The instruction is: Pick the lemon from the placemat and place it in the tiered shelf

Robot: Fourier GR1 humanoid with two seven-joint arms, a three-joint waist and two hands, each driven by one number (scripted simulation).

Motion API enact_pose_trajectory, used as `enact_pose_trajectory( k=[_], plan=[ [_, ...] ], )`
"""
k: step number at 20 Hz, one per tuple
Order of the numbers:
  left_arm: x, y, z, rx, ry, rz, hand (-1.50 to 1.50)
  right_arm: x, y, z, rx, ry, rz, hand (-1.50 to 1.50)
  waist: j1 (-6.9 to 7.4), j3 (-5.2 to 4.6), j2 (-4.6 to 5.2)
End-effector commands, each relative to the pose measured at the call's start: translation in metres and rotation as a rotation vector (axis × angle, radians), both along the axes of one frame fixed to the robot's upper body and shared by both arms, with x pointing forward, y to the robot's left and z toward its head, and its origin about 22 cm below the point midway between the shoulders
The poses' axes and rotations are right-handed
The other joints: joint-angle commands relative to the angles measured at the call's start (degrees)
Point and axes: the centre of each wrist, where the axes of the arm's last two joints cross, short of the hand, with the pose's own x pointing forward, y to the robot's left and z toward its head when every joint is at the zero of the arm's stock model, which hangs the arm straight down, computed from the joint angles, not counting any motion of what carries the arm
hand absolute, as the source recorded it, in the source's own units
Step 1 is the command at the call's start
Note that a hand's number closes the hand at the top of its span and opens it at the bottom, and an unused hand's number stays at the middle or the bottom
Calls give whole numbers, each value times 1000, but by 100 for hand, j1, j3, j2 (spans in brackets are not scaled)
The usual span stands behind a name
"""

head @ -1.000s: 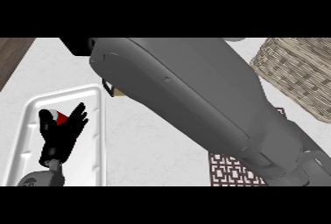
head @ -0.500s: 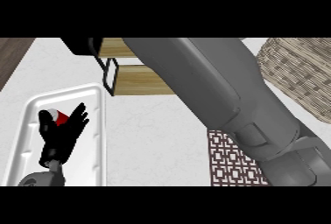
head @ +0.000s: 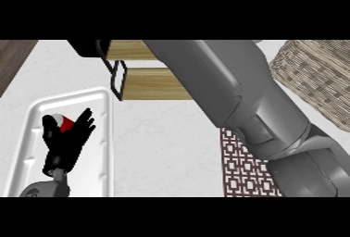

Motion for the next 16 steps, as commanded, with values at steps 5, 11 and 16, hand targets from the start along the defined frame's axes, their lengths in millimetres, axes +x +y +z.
enact_pose_trajectory(
  k=[5, 11, 16],
  plan=[
    [-5, 19, -2, 5, 15, -7, 0, 16, -13, -11, 31, -35, 36, 150, 38, -3, 22],
    [2, 18, 1, 11, 0, 17, 0, 14, -10, 1, -17, -29, 56, 150, -50, -1, -10],
    [-1, 7, 0, 4, -4, 2, 0, 22, -28, 2, 161, -52, -14, 150, -1, 1, 8]
  ],
)
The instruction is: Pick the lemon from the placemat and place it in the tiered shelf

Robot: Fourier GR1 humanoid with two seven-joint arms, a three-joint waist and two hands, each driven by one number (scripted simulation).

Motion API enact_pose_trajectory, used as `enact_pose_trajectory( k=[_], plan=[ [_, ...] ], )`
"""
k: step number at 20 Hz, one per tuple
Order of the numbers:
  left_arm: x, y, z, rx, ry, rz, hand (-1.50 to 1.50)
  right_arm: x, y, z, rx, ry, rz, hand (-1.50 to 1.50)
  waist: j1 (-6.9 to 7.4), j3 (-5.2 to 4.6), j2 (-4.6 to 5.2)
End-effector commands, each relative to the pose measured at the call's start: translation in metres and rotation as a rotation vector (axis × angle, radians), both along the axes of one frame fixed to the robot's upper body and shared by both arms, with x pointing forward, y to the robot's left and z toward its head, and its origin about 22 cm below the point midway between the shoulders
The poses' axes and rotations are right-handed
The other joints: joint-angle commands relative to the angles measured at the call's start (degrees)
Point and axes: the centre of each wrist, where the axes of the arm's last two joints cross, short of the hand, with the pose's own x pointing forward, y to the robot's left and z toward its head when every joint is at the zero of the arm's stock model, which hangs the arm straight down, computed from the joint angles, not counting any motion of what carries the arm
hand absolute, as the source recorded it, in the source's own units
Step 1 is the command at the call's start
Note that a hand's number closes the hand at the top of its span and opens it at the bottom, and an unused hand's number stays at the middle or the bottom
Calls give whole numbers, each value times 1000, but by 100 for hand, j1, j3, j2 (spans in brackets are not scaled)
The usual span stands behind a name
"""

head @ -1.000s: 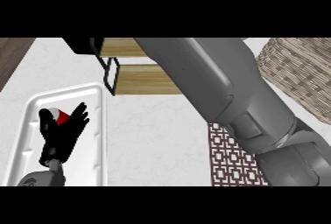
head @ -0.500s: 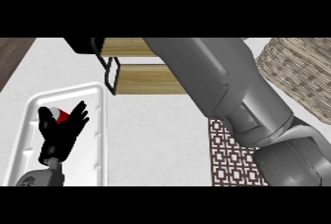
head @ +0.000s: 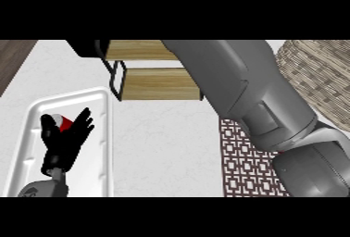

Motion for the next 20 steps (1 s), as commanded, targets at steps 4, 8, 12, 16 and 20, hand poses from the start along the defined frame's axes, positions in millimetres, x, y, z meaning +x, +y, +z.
enact_pose_trajectory(
  k=[4, 8, 12, 16, 20],
  plan=[
    [-2, -14, -3, 5, -5, -14, 0, -2, 1, 14, 281, -29, -70, -150, 26, 2, 0],
    [-4, -7, -3, 3, -4, -9, 0, 0, -6, 4, 447, -73, -50, -150, 4, 4, -7],
    [4, 1, 9, 3, -10, -4, 0, 2, -16, 11, 602, -86, -50, -150, 5, 7, 2],
    [3, -3, 6, -17, 5, 5, 0, -3, -19, 38, 720, -147, -80, -150, -32, 5, -23],
    [3, 4, -8, 2, 14, 30, 0, 6, -43, 30, 703, -241, -172, -150, -146, 3, -43]
  ],
)
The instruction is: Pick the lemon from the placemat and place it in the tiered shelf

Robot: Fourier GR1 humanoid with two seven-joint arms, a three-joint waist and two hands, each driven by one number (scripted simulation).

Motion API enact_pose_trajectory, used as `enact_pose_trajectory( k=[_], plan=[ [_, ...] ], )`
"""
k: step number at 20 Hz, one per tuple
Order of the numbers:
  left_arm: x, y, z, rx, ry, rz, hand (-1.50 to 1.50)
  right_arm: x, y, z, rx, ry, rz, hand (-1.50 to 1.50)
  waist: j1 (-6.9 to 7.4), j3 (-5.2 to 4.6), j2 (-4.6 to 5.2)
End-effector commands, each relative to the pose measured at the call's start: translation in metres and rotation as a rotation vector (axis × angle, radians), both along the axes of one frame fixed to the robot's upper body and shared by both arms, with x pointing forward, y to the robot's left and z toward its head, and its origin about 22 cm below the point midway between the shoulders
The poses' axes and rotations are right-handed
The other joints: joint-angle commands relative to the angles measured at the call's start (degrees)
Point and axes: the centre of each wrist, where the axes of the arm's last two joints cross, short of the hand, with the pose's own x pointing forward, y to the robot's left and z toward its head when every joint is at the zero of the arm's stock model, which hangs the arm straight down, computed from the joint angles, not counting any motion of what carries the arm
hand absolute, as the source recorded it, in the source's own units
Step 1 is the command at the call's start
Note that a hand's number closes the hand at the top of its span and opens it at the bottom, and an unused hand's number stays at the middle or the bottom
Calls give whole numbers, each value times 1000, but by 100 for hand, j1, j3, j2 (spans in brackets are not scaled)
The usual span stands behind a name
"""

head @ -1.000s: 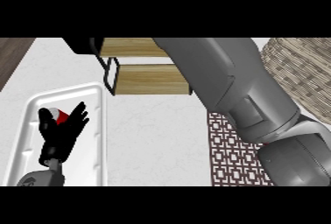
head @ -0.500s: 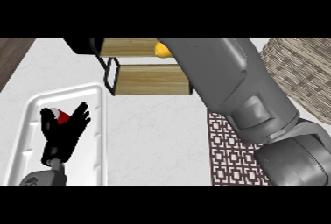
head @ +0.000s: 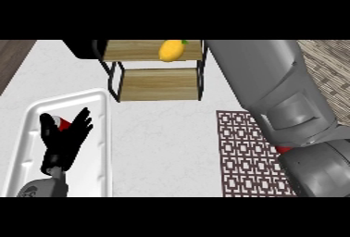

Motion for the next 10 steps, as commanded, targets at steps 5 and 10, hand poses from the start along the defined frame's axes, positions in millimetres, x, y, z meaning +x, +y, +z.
enact_pose_trajectory(
  k=[5, 10],
  plan=[
    [-16, 3, -21, 13, 16, 33, 0, 10, -54, 20, 102, -45, -236, -150, -185, -2, -67],
    [-10, -4, -15, -6, 24, 53, 0, 7, -110, 15, 203, -45, -258, -150, -294, 8, -99]
  ],
)
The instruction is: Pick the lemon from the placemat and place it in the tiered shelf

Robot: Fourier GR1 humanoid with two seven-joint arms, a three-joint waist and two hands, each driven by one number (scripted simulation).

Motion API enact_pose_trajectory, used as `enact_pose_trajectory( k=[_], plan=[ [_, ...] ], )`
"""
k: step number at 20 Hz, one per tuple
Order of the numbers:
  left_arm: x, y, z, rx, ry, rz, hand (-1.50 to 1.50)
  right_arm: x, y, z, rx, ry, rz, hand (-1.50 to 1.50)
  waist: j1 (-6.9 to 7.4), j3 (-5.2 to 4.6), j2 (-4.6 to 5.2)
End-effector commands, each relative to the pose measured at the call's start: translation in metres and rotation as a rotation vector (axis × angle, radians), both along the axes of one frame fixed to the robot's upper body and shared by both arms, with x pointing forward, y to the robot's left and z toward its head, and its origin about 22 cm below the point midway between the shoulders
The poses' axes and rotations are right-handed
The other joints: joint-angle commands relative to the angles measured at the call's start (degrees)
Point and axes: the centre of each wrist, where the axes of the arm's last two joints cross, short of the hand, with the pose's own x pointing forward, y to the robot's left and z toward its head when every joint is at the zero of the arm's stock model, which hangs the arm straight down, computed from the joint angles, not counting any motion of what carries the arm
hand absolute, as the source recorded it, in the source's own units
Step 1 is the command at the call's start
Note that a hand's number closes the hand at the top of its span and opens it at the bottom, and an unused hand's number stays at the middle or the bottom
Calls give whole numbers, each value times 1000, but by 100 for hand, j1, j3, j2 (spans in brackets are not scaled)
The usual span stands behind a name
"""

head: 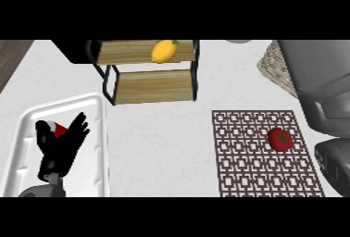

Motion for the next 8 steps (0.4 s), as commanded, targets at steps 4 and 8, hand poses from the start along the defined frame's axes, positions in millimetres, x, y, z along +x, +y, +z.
enact_pose_trajectory(
  k=[4, 8],
  plan=[
    [-18, 0, -4, -3, 30, 4, 0, -16, -72, -5, 53, 28, -3, -150, -74, -9, -32],
    [-9, 17, 1, 2, 17, 11, 0, -41, -121, 7, 23, 8, 28, -150, -103, -13, -21]
  ],
)
